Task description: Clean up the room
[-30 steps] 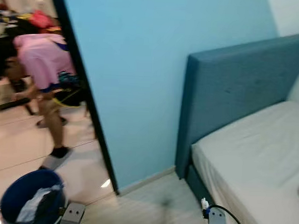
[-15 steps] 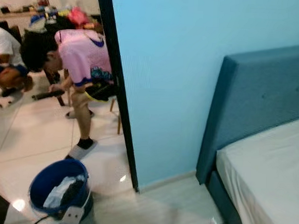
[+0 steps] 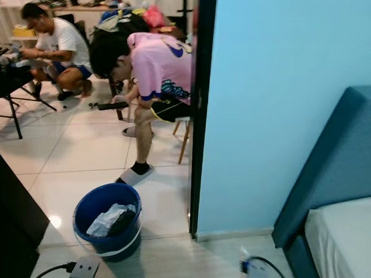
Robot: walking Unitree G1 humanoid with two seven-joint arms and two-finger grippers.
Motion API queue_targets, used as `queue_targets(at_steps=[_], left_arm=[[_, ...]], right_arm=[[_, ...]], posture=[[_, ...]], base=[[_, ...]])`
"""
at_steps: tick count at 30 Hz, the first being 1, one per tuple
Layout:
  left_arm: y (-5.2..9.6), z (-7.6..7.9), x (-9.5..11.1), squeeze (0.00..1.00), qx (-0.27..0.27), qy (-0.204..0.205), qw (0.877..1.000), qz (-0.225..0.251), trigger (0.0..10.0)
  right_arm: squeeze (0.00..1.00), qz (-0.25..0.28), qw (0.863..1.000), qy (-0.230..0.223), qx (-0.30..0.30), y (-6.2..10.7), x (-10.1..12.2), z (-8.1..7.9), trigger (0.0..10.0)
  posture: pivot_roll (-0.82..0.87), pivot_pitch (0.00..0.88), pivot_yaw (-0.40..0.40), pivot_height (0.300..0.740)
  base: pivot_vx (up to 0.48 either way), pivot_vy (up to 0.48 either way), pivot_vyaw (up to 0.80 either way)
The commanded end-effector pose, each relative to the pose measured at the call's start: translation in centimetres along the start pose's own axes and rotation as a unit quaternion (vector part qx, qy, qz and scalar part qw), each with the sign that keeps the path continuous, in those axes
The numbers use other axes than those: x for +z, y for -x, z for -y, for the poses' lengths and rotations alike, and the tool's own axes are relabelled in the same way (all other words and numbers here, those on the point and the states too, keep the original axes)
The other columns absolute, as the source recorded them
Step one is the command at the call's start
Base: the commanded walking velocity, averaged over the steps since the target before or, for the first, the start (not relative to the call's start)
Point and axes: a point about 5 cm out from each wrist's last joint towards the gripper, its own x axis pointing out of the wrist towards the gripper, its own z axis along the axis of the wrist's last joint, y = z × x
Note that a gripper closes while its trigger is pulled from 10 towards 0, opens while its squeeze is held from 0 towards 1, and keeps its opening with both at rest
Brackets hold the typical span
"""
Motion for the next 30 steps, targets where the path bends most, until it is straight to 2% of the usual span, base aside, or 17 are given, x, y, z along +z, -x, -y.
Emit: queue_targets(at_steps=[1, 9, 10, 13, 14, 16, 18, 21, 25, 30], left_arm=[[0.0, -0.1, -0.2, 0.0, 0.002, 0.0, 1.0, -0.005, 10.0], [0.0, -0.2, -0.3, 0.0, 0.002, 0.002, 1.0, -0.006, 10.0], [0.1, -0.3, -0.3, 0.0, 0.003, 0.006, 1.0, -0.005, 10.0], [0.1, -0.4, -0.3, 0.0, 0.004, 0.01, 1.0, -0.004, 10.0], [0.1, -0.5, -0.3, 0.0, 0.006, 0.012, 1.0, -0.004, 10.0], [0.1, -0.5, -0.3, 0.0, 0.006, 0.012, 1.0, -0.004, 10.0], [0.0, -0.7, 0.0, 0.0, 0.003, 0.014, 1.0, 0.0, 10.0], [0.0, -0.7, 0.3, 0.0, -0.003, 0.012, 1.0, 0.004, 10.0], [0.0, -0.7, 0.3, 0.0, -0.005, 0.012, 1.0, 0.005, 10.0], [0.0, -0.6, 0.1, 0.0, -0.008, 0.009, 1.0, 0.003, 10.0]], right_arm=[[0.0, 0.004, 1.0, 0.015, -0.002, -0.1, 0.3, -0.2, 10.0], [0.0, 0.026, 0.999, 0.012, -0.013, -0.2, 1.9, 0.8, 10.0], [0.0, 0.043, 0.999, 0.009, -0.016, -0.1, 2.8, 2.0, 10.0], [0.0, 0.064, 0.998, 0.01, -0.015, 0.0, 4.0, 2.8, 10.0], [0.0, 0.089, 0.996, 0.021, -0.01, 0.0, 5.4, 3.1, 10.0], [0.0, 0.089, 0.996, 0.021, -0.01, 0.0, 5.4, 3.1, 10.0], [0.0, 0.136, 0.989, 0.057, 0.006, 0.0, 8.2, 2.2, 10.0], [0.0, 0.177, 0.981, 0.073, 0.025, 0.2, 10.4, 1.0, 10.0], [0.0, 0.186, 0.979, 0.075, 0.03, 0.2, 10.8, 0.9, 10.0], [0.0, 0.214, 0.97, 0.097, 0.062, 0.5, 12.2, 0.0, 10.0]], posture=[[-0.16, 0.015, -0.018, 0.74], [-0.16, 0.017, -0.019, 0.74], [-0.16, 0.019, -0.017, 0.74], [-0.16, 0.02, -0.017, 0.74], [-0.16, 0.021, -0.015, 0.74], [-0.16, 0.021, -0.015, 0.74], [-0.16, 0.022, -0.013, 0.74], [-0.16, 0.023, -0.012, 0.74], [-0.16, 0.025, -0.01, 0.74], [-0.17, 0.027, -0.01, 0.74]], base=[[0.0, 0.0, 0.66], [0.0, 0.0, 0.66], [0.0, 0.0, 0.66], [0.0, 0.0, 0.66], [0.0, 0.0, 0.65], [0.0, 0.0, 0.65], [0.0, 0.0, 0.0], [0.351, 0.0, 0.0], [0.462, 0.0, 0.0], [0.48, 0.0, 0.0]])
